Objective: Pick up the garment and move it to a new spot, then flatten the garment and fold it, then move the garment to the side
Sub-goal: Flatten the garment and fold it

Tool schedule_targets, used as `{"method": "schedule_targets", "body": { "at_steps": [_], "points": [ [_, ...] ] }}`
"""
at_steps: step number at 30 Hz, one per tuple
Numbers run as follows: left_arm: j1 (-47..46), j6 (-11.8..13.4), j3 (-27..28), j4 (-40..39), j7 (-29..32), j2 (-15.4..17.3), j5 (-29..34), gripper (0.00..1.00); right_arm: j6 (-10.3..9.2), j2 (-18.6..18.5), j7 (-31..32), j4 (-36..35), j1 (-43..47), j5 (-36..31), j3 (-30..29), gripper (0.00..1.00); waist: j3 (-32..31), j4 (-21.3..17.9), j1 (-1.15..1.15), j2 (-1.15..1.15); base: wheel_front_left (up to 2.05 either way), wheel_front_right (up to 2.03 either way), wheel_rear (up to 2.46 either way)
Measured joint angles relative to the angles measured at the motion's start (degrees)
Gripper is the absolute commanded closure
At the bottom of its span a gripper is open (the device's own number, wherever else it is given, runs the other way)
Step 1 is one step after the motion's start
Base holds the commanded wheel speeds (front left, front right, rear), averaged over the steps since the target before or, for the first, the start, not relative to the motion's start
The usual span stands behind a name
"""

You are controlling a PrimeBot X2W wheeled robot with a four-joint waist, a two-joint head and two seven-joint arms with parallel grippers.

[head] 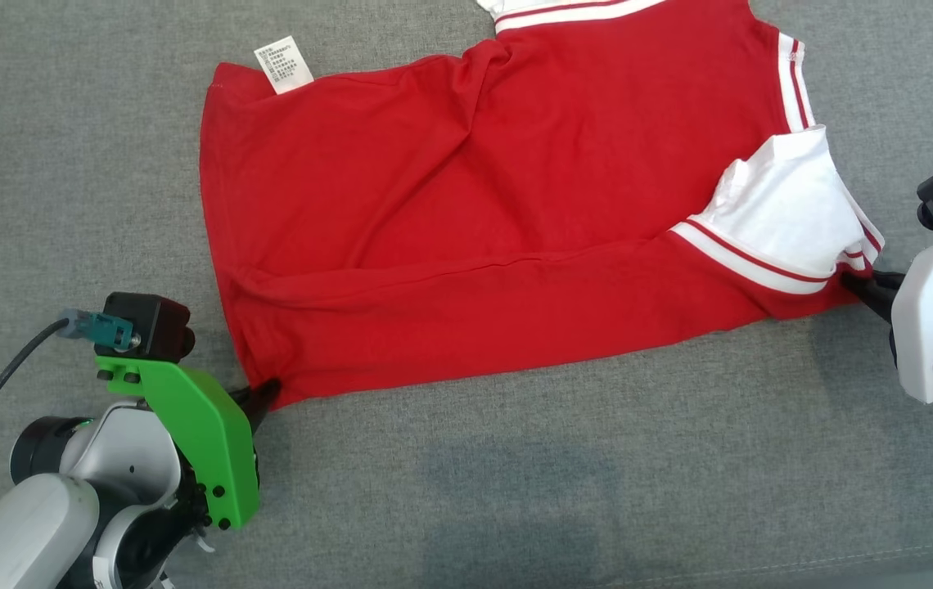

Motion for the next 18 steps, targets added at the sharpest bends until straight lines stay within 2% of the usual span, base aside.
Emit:
{"method": "schedule_targets", "body": {
  "at_steps": [7,13,18],
  "points": [
    [2.1,1.5,3.3,-2.5,-0.3,3.0,-1.7,1.0,0.0,-0.6,0.4,-1.8,2.9,1.8,-2.3,1.0,-2.5,0.0,0.0,0.0,0.0,0.0,0.0],
    [9.0,3.1,6.7,-6.8,-2.2,5.8,-4.8,1.0,0.04,-1.8,1.8,-5.1,10.2,3.6,-6.4,1.0,-4.9,0.0,0.0,0.0,0.0,0.0,0.0],
    [13.9,3.3,7.9,-9.4,-3.9,6.8,-6.7,1.0,0.04,-1.5,3.1,-8.4,17.4,5.0,-9.7,1.0,-6.3,0.2,0.0,0.0,0.0,0.0,0.0]
  ]
}}
